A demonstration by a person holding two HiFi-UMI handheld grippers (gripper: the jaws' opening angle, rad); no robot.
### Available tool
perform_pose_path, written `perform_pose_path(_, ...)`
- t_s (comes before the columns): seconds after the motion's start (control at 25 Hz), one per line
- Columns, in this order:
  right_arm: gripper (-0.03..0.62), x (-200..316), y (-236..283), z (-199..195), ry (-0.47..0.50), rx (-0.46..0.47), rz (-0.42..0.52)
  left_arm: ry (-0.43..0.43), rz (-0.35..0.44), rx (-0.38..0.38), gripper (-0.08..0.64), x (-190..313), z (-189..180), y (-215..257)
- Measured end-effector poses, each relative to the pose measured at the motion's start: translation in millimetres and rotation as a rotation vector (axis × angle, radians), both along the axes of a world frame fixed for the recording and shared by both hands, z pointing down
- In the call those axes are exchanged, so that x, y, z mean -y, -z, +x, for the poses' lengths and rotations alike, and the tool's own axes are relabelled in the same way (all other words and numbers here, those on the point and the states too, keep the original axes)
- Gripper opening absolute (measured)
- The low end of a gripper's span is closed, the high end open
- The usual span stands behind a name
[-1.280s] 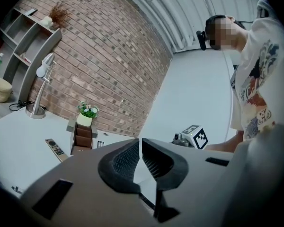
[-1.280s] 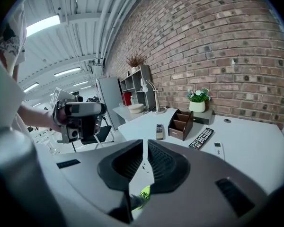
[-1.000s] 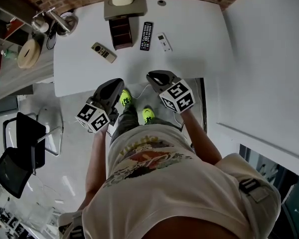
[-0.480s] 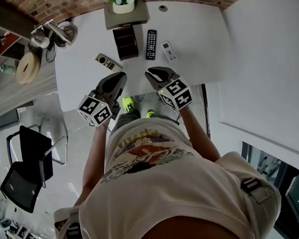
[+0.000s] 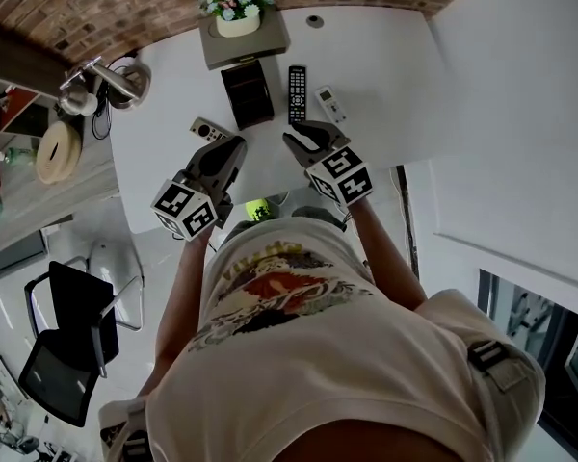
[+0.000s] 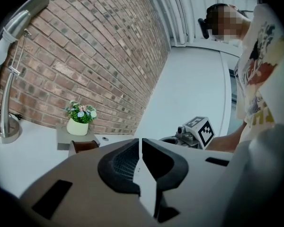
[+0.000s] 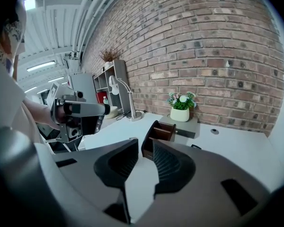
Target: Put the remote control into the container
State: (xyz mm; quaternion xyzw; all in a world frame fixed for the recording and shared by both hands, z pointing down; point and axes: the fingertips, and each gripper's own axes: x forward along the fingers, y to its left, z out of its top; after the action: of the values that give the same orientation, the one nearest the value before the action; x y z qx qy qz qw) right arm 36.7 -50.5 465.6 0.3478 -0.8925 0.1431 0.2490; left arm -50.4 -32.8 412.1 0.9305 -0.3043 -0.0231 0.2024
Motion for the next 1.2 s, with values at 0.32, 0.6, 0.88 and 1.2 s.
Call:
perform_pose_path(0.32, 0.092, 15.5, -19.9, 20.7, -0.03, -0.053, -0.016, 0.021, -0.005, 0.012, 0.006, 12.5, -1.4, -11.0)
perform_pose_path(0.6, 0.107, 33.3, -46.9, 61.1, -0.038, -0.104, -0.09, 0.097, -0.06, 0.008, 0.006, 26.0, 8.1, -19.9)
perform_pose_path(0.88, 0.127, 50.7, -93.2, 106.3, -0.065, -0.141, -0.172, 0.154, -0.109, 0.019, 0.006, 35.8, 22.1, -32.5)
perform_pose_path(1.2, 0.17, 68.8, -135.0, 138.3, -0.097, -0.177, -0.22, 0.222, -0.173, 0.062, 0.006, 40.1, 26.7, -56.0)
